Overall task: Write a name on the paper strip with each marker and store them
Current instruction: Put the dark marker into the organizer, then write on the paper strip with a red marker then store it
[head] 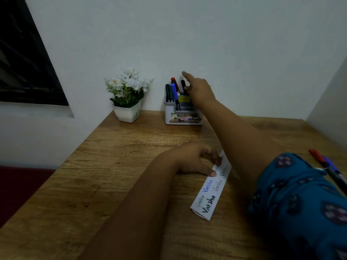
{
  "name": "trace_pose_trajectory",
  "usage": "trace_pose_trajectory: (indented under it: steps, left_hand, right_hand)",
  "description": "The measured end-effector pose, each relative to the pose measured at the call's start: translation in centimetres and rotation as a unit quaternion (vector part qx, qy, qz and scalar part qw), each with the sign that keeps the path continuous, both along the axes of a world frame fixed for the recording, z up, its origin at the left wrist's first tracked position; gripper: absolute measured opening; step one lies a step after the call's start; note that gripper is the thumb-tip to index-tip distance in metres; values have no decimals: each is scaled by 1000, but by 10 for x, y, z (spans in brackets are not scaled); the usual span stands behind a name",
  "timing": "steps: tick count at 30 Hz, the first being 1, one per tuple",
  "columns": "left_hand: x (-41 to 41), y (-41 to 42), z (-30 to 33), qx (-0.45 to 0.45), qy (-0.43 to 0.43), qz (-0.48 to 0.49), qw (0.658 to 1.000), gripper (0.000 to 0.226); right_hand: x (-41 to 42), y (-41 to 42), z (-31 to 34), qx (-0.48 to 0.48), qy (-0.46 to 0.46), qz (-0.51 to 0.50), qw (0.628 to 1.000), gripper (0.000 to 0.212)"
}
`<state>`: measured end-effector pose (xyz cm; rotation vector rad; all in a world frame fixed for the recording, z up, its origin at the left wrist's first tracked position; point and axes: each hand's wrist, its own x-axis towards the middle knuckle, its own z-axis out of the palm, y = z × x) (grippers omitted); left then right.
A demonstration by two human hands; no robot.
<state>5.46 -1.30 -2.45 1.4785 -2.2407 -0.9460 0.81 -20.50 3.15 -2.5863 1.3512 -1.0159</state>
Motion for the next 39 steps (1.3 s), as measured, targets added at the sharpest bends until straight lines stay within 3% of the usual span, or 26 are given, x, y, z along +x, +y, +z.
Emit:
trace_pose_trajectory:
  steps: [3, 7, 11, 15, 19, 22, 27, 31, 34, 39]
  left_hand:
    - [-1, 0, 1, 10, -2, 4, 1000, 35]
    - [-5, 1, 2, -3, -22, 2, 1000, 34]
    - [-19, 9, 9, -43, -54, 18, 997, 30]
    - [-38, 22, 10, -111, -97, 43, 988, 28]
    - [-47, 30, 7, -152, -122, 46, 980, 29]
    - [-48, 35, 5, -170, -118, 55, 977, 24]
    - [-48, 41, 0, -196, -81, 79, 974, 22]
    - [-50, 42, -2, -218, -79, 92, 968, 23]
    - [-50, 40, -4, -211, -65, 101, 970, 28]
    - [-52, 38, -8, -233, -56, 127, 962, 80]
  right_hand:
    - [-17, 12, 11, -12, -31, -1, 999, 56]
    - [-61, 53, 32, -35, -135, 31, 990, 32]
    - [-133, 109, 31, 73, -15, -27, 997, 19]
    - [-215, 148, 12, 189, 151, -157, 958, 18]
    - [-289, 180, -5, 167, 80, -315, 931, 11]
    - [-317, 205, -25, 155, 50, -372, 914, 27]
    - [-323, 217, -48, 168, -26, -377, 911, 26]
    - [-317, 213, -53, 188, 9, -373, 909, 33]
    - [-312, 210, -53, 193, -15, -376, 906, 28]
    - [-278, 224, -43, 148, -35, -219, 964, 7]
